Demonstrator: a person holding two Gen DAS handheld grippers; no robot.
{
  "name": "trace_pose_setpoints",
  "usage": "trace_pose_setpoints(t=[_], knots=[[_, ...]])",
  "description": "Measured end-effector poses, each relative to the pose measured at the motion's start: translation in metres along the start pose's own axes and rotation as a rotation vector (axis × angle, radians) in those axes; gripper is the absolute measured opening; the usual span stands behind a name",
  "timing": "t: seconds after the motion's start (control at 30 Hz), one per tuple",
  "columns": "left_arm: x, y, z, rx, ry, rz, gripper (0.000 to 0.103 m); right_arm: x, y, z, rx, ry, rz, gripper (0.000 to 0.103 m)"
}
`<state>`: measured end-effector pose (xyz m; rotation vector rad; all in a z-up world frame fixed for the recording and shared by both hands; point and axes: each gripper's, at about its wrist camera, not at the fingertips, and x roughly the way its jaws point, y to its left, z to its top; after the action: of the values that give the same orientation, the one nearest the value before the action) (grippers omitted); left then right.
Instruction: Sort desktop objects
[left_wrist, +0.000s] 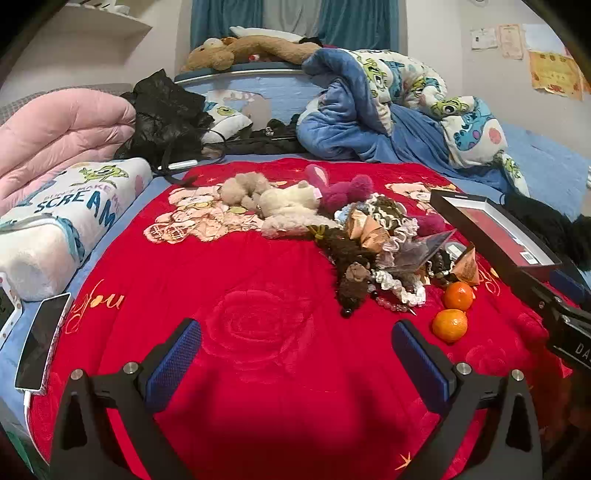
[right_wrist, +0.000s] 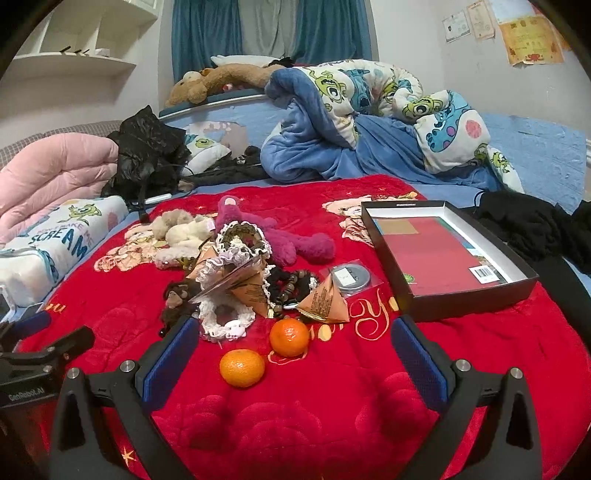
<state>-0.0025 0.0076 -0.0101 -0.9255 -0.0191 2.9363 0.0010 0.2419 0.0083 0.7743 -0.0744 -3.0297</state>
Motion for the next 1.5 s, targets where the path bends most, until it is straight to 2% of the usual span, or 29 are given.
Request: trace_pose_setpoints(t=[0.2,0.4,0.53,1.0,1.07,1.17,1.4,1.5], knots=[[0.001,0.001,0.001,-0.004,0.009,-0.018,0.103,-0.001,0.0,0.0,-0.005,0.0,0.016,0.103],[0.002,0.002,0.0,-0.007,0.016,-0.001,0.103,-0.001,-0.005,0.0,0.01,0.0,0.027,0.103],[0.002,0.001,0.001,-0.006,0.015,-0.023,0.103,-0.003,-0.009,0.0,0.025,-0.01,0.036,0.103],[0.01,-0.015,0.002,0.043,0.02,-0.041,0.103,-0.001,-0.01,0.0,0.039,0.001,0.101,0.103],[0.015,-0.017,0.002,0.04,0.034,-0.046,0.103,0.001,-0.012,-0.001,0.064,0.012,0.133,0.103],[0.021,-0.019,0.002,0.039,0.047,-0.048,0.103,0.005,-0.011,-0.002,0.069,0.025,0.111,0.103],[0.04,-0.018,0.01,0.022,0.066,-0.068,0.103,0.02,-0.013,-0.003,0.105,0.057,0.128,0.103],[0.057,-0.02,0.016,0.014,0.092,-0.054,0.103,0.03,-0.01,-0.003,0.107,0.071,0.144,0.103]])
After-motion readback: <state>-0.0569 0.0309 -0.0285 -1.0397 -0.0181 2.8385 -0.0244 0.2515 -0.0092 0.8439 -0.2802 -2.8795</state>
